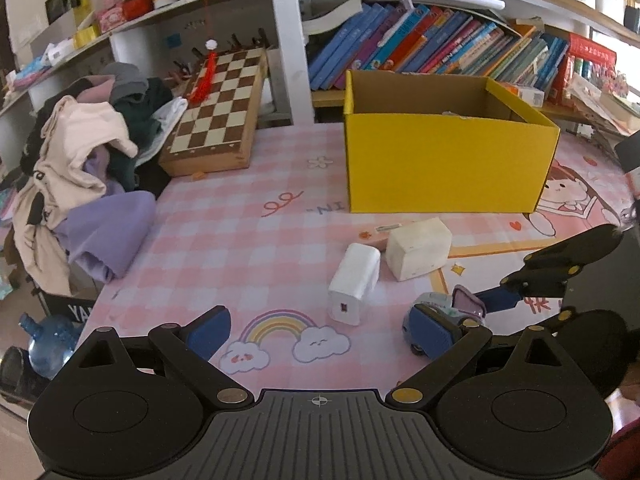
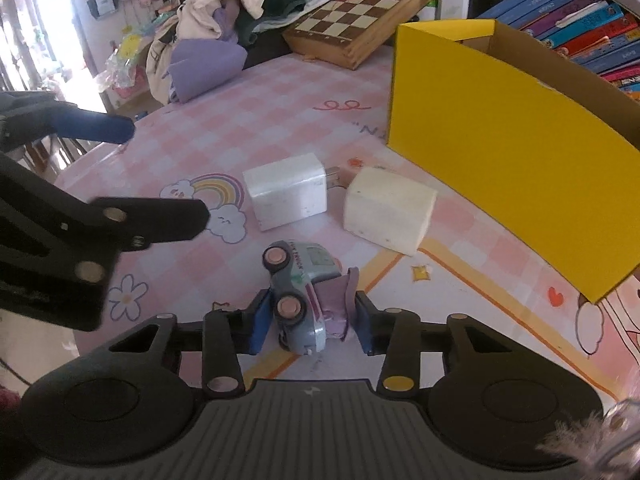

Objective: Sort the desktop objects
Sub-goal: 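Grasp the grey toy car with the right tool while the left tool grasps the white charger plug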

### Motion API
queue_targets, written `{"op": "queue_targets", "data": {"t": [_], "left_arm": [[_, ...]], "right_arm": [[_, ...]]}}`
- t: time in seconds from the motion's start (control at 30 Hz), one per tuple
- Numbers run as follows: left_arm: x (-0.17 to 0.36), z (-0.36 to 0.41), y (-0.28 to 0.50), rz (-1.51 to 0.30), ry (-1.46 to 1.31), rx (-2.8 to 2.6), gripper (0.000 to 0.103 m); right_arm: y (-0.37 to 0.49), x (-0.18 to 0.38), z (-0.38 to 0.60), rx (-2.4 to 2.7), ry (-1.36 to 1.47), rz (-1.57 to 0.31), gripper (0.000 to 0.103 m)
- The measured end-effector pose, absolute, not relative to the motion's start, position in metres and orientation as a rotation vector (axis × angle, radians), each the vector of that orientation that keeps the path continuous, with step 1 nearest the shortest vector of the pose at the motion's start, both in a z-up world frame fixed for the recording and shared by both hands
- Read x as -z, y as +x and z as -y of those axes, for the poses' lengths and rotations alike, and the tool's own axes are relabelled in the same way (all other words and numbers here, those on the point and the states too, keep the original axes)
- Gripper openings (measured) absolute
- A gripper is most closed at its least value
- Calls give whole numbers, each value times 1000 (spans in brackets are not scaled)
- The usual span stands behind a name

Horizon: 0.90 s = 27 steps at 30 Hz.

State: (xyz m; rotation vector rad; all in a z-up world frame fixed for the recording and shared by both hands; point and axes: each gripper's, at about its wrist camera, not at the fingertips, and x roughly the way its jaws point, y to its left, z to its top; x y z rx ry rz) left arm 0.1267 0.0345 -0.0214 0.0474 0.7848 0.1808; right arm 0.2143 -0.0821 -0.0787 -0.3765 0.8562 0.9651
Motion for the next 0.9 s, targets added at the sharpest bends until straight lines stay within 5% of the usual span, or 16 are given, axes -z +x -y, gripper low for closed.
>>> {"op": "queue_targets", "data": {"t": [0.33, 0.9], "left_arm": [[34, -27, 152, -808, 49, -142, 95], [68, -32, 200, -876, 44, -115, 64]], "right_arm": [[222, 68, 120, -872, -338, -842, 36], [227, 66, 165, -761, -297, -875, 36]]}}
